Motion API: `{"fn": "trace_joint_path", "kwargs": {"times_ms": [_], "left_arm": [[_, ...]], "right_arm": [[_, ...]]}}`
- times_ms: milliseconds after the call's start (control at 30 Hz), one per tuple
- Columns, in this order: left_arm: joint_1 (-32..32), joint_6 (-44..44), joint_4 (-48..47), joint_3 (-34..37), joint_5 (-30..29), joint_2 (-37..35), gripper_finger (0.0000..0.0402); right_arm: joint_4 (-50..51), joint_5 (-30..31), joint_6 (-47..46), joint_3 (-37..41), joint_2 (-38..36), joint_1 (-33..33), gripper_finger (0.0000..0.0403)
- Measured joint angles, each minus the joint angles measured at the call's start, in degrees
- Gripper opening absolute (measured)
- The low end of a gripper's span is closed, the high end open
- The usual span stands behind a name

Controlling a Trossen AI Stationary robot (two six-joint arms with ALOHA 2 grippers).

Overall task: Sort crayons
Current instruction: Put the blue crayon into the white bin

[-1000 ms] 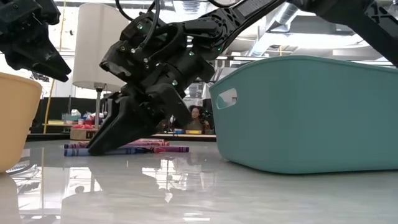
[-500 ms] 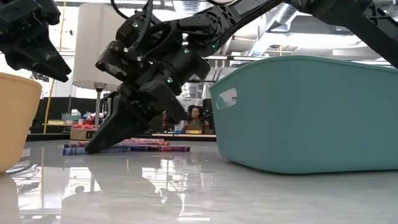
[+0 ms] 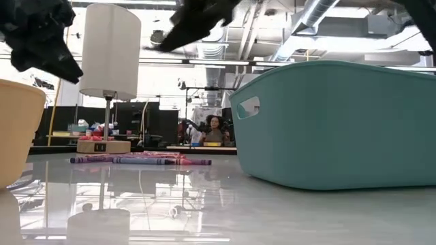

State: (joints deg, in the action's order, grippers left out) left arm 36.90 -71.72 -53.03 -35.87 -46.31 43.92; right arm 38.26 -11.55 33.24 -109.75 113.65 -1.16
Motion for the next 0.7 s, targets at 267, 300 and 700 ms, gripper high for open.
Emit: {"fn": "trace_joint_path", "kwargs": {"times_ms": [267, 300, 700], "left_arm": [[-4.27, 24.19, 2.81, -7.63, 5.19, -0.59, 0.0007], [-4.48, 27.23, 3.48, -8.32, 5.17, -0.59, 0.0005], [-6.05, 43.82, 11.33, -10.54, 8.33, -3.23, 0.0]], "right_arm": [[21.62, 11.77, -4.78, 0.4, -14.68, -6.22, 0.0002], [22.91, 12.66, -6.33, 1.1, -16.35, -7.36, 0.0002], [17.65, 21.55, -19.32, 27.24, -36.02, -22.58, 0.0002]]}}
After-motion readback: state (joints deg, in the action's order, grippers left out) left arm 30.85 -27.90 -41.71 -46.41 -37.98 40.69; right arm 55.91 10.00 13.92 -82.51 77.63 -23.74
